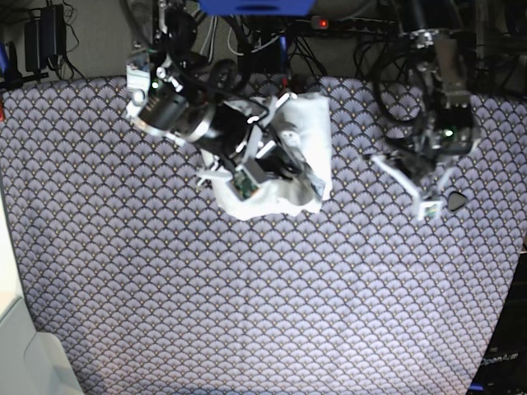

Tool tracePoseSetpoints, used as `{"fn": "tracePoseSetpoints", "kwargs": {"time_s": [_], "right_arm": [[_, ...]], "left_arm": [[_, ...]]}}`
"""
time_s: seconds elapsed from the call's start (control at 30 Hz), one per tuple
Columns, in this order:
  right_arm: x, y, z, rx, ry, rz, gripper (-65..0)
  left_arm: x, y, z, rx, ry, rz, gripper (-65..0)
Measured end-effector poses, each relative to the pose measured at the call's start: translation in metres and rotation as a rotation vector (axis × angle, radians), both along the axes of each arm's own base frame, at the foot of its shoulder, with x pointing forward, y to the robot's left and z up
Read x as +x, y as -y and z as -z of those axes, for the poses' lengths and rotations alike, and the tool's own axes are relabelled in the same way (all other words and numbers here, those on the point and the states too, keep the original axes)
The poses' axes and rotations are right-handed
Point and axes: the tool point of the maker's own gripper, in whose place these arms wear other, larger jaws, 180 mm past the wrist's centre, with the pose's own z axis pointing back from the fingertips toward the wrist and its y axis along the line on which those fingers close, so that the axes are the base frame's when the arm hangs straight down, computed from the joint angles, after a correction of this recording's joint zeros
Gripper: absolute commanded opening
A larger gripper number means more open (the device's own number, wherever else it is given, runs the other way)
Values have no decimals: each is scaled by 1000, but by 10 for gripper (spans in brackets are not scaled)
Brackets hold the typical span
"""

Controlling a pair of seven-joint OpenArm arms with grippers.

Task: Fold the T-shirt properly
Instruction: 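Fold the right-gripper end over onto the middle of the strip, then press and tuck the folded bundle with the right gripper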

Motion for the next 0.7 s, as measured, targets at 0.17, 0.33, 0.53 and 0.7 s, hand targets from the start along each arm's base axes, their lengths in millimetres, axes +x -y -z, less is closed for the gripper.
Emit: {"fn": "tracePoseSetpoints", "kwargs": {"time_s": [0.17,0.33,0.53,0.7], "right_arm": [[6,-3,8,-5,-20,-11,-650],[14,-3,4,-7,1,-11,-631],[6,-21,13,-4,-28,-70,-546],[-6,-44,22,8,-62,-144,-522]], "left_arm": [[-28,-33,2,47,-32,-64,-645],[-37,-52,-15,84,10,-109,-645],[-38,-56,-20,92,22,-119,-645],[-38,-57,-20,93,23,-120,-645]]}}
